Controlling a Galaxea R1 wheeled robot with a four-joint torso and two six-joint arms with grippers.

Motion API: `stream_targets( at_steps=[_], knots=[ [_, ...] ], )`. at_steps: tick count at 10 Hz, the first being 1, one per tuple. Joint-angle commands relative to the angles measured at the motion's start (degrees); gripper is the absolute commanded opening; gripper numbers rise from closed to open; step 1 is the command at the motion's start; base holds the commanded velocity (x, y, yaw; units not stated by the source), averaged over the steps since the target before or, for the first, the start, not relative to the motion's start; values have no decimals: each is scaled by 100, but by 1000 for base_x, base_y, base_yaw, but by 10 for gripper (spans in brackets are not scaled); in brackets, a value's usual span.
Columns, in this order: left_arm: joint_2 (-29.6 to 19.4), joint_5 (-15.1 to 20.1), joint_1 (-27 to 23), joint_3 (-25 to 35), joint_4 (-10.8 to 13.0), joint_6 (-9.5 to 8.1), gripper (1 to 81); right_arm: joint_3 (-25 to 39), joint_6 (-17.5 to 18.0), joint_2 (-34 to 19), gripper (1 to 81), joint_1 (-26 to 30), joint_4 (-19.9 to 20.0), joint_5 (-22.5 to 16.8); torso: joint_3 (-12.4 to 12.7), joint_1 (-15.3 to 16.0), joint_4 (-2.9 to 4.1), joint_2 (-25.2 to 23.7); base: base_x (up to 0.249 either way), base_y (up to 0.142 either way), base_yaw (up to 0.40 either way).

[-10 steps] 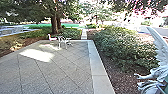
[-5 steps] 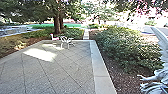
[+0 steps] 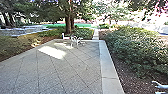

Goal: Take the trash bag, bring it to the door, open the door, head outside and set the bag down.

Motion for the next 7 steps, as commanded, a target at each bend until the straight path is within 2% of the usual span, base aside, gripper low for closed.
stream_targets(
  at_steps=[1, 2, 3, 4, 5, 6, 7],
  knots=[
    [-151, 314, -281, 264, -83, 35, 10, 65, -29, 105, 811, 192, -71, -346, 0, 0, 0, 0, 0, 0, 0],
    [-318, 322, -299, 615, -83, 35, 10, 65, -29, 96, 811, 184, -71, -346, 0, 0, 426, 0, 0, 0, 0],
    [-511, 322, -334, 958, -92, 26, 10, 65, -29, 87, 811, 184, -71, -346, 0, 0, 561, 0, 0, 0, 0],
    [-670, 331, -387, 1213, -127, 17, 10, 65, -29, 87, 811, 184, -71, -346, 0, 0, 587, 0, 0, 0, 0],
    [-793, 358, -457, 1406, -180, 17, 10, 65, -29, 87, 811, 184, -71, -346, 0, 0, 685, 0, 0, 0, 0],
    [-923, 366, -527, 1589, -284, 17, 10, 65, -29, 87, 811, 184, -71, -346, 0, 0, 853, 0, 0, 0, 0],
    [-995, 375, -615, 1661, -364, 17, 10, 65, -29, 87, 811, 183, -71, -346, 0, 0, 1050, 0, 0, 0, 0]
  ],
)
